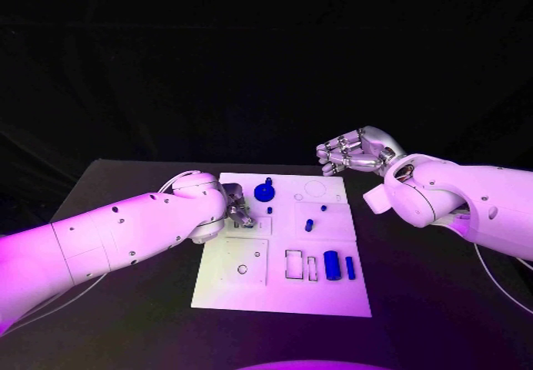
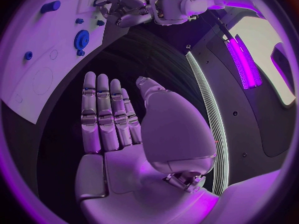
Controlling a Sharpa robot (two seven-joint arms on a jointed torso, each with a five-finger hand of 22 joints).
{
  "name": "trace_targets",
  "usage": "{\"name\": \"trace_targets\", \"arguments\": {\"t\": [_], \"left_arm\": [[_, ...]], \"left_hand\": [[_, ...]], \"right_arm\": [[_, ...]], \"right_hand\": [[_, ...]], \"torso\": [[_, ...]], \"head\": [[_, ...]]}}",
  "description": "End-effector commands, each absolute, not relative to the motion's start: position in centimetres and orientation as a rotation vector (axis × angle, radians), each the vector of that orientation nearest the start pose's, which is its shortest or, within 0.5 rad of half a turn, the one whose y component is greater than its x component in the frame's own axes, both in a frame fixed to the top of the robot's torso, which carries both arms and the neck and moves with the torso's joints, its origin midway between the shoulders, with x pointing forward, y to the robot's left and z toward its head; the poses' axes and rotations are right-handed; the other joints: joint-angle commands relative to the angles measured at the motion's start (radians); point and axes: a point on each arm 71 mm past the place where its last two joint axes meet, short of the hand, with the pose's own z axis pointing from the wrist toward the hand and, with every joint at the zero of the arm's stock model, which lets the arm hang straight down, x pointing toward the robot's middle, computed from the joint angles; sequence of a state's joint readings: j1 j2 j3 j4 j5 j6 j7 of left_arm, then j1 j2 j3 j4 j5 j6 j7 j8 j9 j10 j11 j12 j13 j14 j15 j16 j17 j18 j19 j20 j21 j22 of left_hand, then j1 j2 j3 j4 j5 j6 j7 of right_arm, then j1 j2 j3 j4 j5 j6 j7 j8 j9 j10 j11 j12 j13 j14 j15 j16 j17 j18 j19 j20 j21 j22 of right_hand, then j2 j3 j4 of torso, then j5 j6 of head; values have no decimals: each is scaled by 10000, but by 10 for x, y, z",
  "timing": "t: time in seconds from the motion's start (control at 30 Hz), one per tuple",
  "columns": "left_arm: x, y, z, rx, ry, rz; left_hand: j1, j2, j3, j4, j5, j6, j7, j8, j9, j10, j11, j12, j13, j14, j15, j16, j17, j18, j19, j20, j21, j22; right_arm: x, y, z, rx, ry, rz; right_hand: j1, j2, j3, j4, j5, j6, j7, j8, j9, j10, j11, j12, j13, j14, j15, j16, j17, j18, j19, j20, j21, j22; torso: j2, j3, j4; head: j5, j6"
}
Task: Assemble the parts on the task board
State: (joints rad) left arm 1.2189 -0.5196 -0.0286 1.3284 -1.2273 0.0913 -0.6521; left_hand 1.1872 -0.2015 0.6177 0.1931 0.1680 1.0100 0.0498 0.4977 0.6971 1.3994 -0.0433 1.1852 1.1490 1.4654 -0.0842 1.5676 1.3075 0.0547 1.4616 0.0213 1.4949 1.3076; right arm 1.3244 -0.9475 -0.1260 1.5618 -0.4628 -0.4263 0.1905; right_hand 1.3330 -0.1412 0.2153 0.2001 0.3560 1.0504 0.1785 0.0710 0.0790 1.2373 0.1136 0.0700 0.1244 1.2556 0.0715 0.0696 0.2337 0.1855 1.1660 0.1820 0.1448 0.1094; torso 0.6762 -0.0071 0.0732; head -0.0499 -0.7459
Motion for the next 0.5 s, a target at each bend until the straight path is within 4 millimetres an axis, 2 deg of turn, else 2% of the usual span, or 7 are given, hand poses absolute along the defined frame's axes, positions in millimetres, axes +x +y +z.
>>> {"name": "trace_targets", "arguments": {"t": [0.03, 0.23, 0.5], "left_arm": [[509, 117, -224, -289, 22501, -2533], [509, 115, -224, -298, 22519, -2532], [511, 115, -225, -282, 22609, -2446]], "left_hand": [[26, 108, 1598, -1648, 48, 164, -207, 67, -9, 91, 13, 69, 20, 1054, -77, 32, 2633, -177, 168, -42, 29, 939], [-194, 160, 1485, -1497, 25, 211, -251, 159, -67, 146, -11, 128, 58, 1054, -93, 32, 2633, -179, 174, -50, 31, 950], [-812, 215, 482, -788, 2, 295, -376, 310, -331, 167, -103, 221, 109, 1054, -177, 32, 2633, -186, 196, -90, 38, 988]], "right_arm": [[490, -249, -149, 6812, 15473, 11556], [490, -249, -149, 6811, 15479, 11560], [490, -249, -149, 6817, 15486, 11555]], "right_hand": [[-75, 8, -54, 13, 65, -29, 72, -29, -13, 12, 58, -23, -17, -1, 46, -54, -15, -68, -83, -6, 40, 10], [-104, 19, -71, 18, 80, -30, 71, -28, -14, 11, 58, -20, -22, -2, 48, -53, -23, -66, -92, -1, 45, 13], [-113, 20, -79, 17, 84, -32, 72, -28, -14, 8, 59, -20, -24, -5, 49, -55, -27, -65, -97, 1, 47, 13]], "torso": [[5, 0, -4], [-4, 4, -6], [-4, 8, -2]], "head": [[-14, -9], [-15, -15], [-15, -23]]}}
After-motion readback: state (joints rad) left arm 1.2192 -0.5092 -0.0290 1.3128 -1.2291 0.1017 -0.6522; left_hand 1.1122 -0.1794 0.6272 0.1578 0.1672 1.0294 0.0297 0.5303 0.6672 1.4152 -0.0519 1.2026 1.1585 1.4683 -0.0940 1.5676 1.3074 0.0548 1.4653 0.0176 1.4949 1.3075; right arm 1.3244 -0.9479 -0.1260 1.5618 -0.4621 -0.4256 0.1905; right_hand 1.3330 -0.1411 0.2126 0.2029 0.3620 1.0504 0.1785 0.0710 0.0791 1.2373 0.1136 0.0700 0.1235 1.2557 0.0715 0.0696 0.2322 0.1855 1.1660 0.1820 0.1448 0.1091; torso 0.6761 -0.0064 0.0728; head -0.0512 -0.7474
